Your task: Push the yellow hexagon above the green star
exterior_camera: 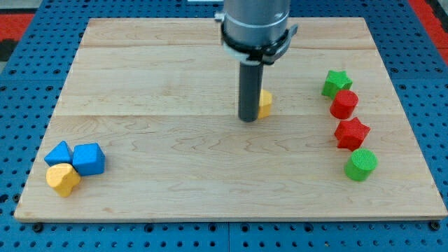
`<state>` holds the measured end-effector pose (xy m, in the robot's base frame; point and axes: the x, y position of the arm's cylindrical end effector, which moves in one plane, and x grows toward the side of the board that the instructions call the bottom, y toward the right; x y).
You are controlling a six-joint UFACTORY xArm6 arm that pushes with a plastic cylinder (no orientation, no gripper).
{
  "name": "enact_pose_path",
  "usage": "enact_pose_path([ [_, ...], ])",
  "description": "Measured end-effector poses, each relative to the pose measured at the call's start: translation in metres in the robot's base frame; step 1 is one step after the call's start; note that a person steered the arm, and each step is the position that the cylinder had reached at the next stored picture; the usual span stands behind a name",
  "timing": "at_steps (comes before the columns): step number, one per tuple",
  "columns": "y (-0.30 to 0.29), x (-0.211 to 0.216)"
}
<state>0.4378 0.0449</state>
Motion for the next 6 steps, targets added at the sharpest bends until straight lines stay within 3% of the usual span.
enact_pose_path([
  [2,0.066,-0.074],
  [4,0.023,-0.101],
  [6,0.102,-0.120],
])
